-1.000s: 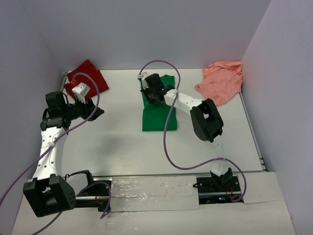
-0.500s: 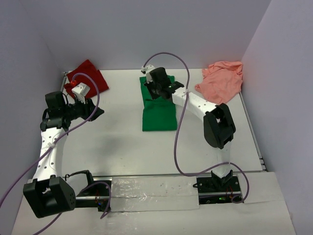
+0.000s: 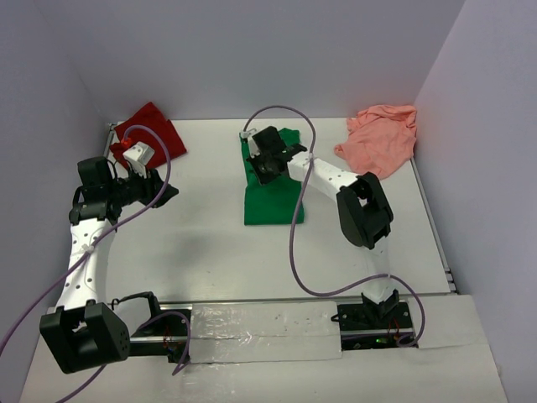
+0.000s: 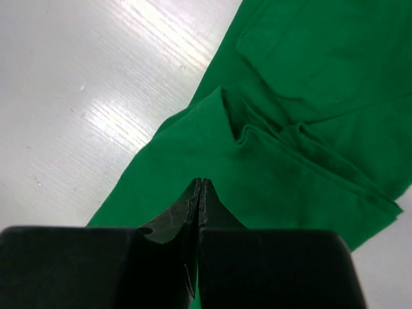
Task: Fold and stack the t-shirts
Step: Fold the folded rectangular tshirt in 1/3 of the way
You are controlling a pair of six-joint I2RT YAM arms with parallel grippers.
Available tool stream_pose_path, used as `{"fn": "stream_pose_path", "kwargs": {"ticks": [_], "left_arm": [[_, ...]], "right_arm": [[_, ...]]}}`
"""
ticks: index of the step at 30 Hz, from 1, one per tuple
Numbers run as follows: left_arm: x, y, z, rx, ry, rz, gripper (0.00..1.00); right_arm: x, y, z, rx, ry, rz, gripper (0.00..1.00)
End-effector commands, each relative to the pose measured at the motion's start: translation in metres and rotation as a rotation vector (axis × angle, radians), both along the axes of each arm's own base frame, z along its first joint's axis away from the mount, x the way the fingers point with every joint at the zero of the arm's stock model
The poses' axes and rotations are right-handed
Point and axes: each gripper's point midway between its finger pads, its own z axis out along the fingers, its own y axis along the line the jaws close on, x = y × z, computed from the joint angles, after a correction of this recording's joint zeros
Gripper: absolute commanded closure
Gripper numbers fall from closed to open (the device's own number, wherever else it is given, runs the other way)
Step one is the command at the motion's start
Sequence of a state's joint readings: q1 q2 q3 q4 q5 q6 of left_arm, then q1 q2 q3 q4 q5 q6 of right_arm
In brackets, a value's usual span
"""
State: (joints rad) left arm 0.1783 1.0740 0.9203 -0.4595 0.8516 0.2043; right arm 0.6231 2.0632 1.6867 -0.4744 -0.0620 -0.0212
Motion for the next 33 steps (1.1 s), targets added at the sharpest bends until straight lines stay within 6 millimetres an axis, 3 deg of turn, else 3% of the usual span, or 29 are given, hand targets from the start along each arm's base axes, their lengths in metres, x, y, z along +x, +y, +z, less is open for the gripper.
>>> {"fn": "stream_pose_path", "kwargs": {"ticks": [1,9,14,20,29,33], "left_arm": [[0.004,0.002,0.004,0.014,-0.042,-0.007,0.55],[0.008,0.003,-0.002,0.015,-0.026,-0.010,0.55],[0.009,0.002,-0.005,0.011,-0.014,-0.013,0.56],[0.009,0.002,-0.008,0.011,-0.002,-0.016,0.56],[0.011,0.003,-0.010,0.011,0.011,-0.014,0.56],[0.010,0.004,-0.012,0.012,0.015,-0.014,0.56]], "right_arm": [[-0.007,0.009,-0.004,0.011,0.044,0.013,1.00],[-0.009,0.011,-0.036,-0.030,0.090,0.015,1.00],[0.009,0.021,-0.041,-0.038,0.051,0.017,1.00],[0.035,0.038,-0.031,-0.026,-0.042,0.018,1.00],[0.078,0.061,0.002,-0.043,-0.244,0.005,1.00],[0.085,0.063,-0.012,-0.056,-0.236,-0.002,1.00]]}}
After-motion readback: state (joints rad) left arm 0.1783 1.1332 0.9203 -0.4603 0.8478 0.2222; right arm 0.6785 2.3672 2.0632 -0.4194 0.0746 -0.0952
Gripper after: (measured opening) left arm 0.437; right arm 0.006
